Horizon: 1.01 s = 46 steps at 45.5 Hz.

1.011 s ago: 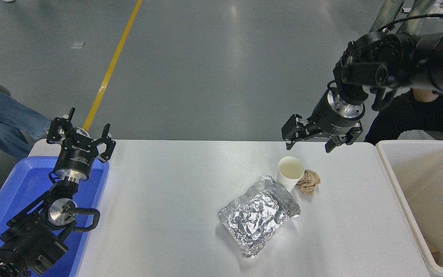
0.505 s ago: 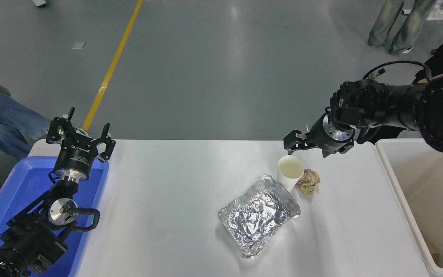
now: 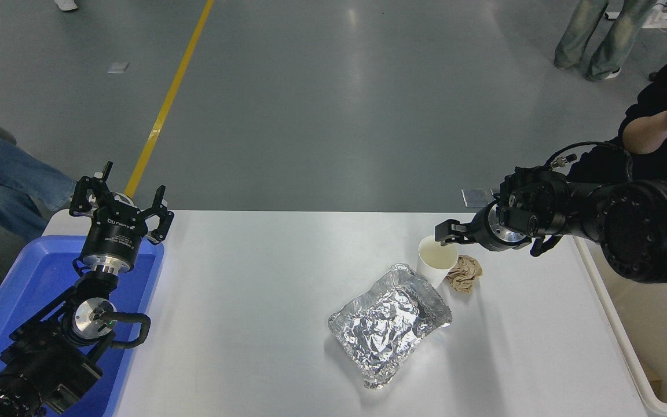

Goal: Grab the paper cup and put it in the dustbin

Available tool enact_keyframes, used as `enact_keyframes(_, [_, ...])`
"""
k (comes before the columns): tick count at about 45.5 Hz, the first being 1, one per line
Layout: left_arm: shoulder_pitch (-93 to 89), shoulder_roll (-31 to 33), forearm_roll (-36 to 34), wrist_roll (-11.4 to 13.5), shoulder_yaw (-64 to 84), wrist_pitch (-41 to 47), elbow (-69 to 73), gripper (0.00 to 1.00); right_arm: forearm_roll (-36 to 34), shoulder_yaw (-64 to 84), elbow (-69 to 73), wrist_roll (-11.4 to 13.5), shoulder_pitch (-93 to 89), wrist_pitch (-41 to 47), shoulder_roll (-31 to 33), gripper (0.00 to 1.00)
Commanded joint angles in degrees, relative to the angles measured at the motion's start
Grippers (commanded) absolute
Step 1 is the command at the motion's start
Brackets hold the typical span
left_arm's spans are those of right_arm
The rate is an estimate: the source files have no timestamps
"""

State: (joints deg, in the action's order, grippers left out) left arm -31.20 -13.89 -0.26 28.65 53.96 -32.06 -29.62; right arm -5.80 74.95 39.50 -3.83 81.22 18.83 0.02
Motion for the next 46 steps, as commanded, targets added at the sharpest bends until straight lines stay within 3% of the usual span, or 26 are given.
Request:
enact_keyframes(1, [0.0, 0.0, 0.0, 0.0, 0.0, 0.0, 0.0, 0.98, 0.0, -0.1, -1.2, 0.0, -2.4, -1.7, 0.0, 0.97])
enact_keyframes(9, [0.0, 0.0, 0.0, 0.0, 0.0, 0.0, -0.1, 0.98, -0.1, -0.6, -1.7, -0.1, -3.9, -3.7, 0.0, 0.94])
enact_keyframes(14, [0.0, 0.0, 0.0, 0.0, 0.0, 0.0, 0.0, 0.98, -0.1, -0.7, -1.8, -0.2, -4.3, -4.2, 0.0, 0.86])
enact_keyframes(18, [0.0, 0.0, 0.0, 0.0, 0.0, 0.0, 0.0, 0.98, -0.1, -0.7, -1.7, -0.4, -4.3, -4.3, 0.0, 0.64])
enact_keyframes(27, [0.0, 0.0, 0.0, -0.1, 0.0, 0.1, 0.0, 0.98, -0.1, -0.8, -1.6, -0.7, -4.7, -4.4, 0.0, 0.42])
enact_keyframes(31, [0.0, 0.0, 0.0, -0.1, 0.0, 0.0, 0.0, 0.98, -0.1, -0.8, -1.6, -0.7, -4.8, -4.5, 0.0, 0.23])
enact_keyframes(46, [0.0, 0.0, 0.0, 0.0, 0.0, 0.0, 0.0, 0.98, -0.1, -0.9, -1.7, -2.5, -4.8, -4.8, 0.0, 0.0])
